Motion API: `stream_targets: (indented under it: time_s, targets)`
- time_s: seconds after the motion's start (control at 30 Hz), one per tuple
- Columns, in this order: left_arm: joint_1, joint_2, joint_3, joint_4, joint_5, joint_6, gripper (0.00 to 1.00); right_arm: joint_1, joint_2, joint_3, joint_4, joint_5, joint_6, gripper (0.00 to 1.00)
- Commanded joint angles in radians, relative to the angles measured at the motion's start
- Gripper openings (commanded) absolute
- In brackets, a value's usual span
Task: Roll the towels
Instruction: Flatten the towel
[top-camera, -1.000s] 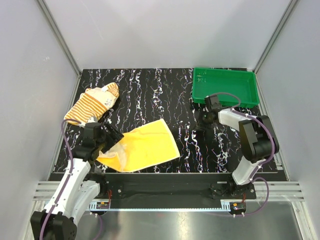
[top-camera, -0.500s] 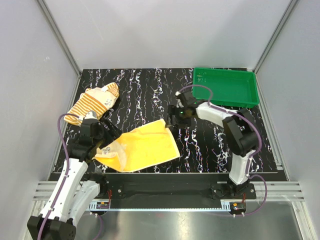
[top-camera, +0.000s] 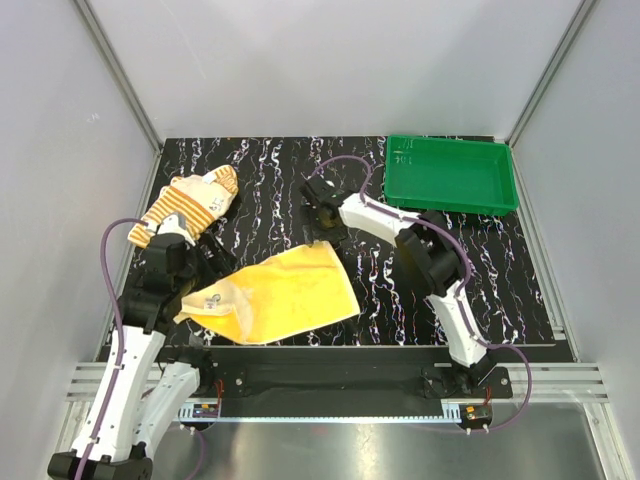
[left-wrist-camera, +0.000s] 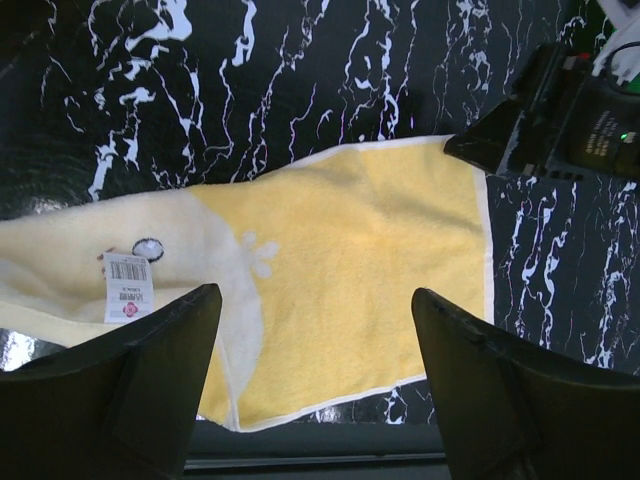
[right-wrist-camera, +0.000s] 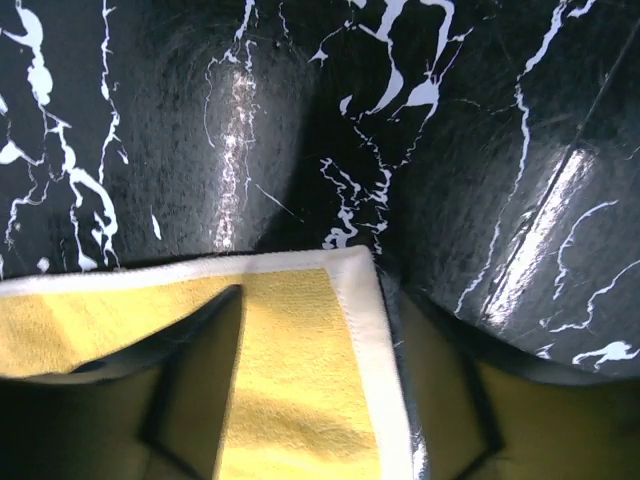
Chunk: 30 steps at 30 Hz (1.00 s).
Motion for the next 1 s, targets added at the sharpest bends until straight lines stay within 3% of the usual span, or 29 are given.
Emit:
stream_targets:
  time_s: [0.0,0.07,0.13,0.17,0.3,0.47,0.7,0.97]
  targets:
    - [-0.004,0.008,0.036,-0.004,-0.034,0.077,0.83,0.042,0.1,0.004,-0.11,0.075,0.032,0.65]
    - [-0.004,0.007,0.025,0.019,0.005,0.083,0.83,0.051,0.111,0.007,-0.125,0.093,0.042,0.44]
    - [-0.004,0.007,0.021,0.027,0.013,0.085,0.84,0.054,0.128,0.018,-0.136,0.109,0.046,0.32]
    - [-0.004,0.008,0.019,0.033,0.016,0.088,0.84,0.056,0.134,0.023,-0.15,0.11,0.045,0.21]
    - [-0.004,0.01,0.016,0.038,0.037,0.094,0.84,0.056,0.151,0.044,-0.191,0.167,0.049,0.0]
    - [-0.004,0.008,0.015,0.041,0.043,0.097,0.84,0.016,0.082,-0.052,-0.189,0.257,0.058,0.0]
    - [-0.004,0.033,0.012,0.05,0.069,0.1,0.84,-0.203,-0.157,-0.389,-0.075,0.264,0.026,0.0]
    - [-0.004,0.083,-0.007,0.094,0.092,0.074,0.82,-0.302,-0.262,-0.497,-0.069,0.34,-0.029,0.0]
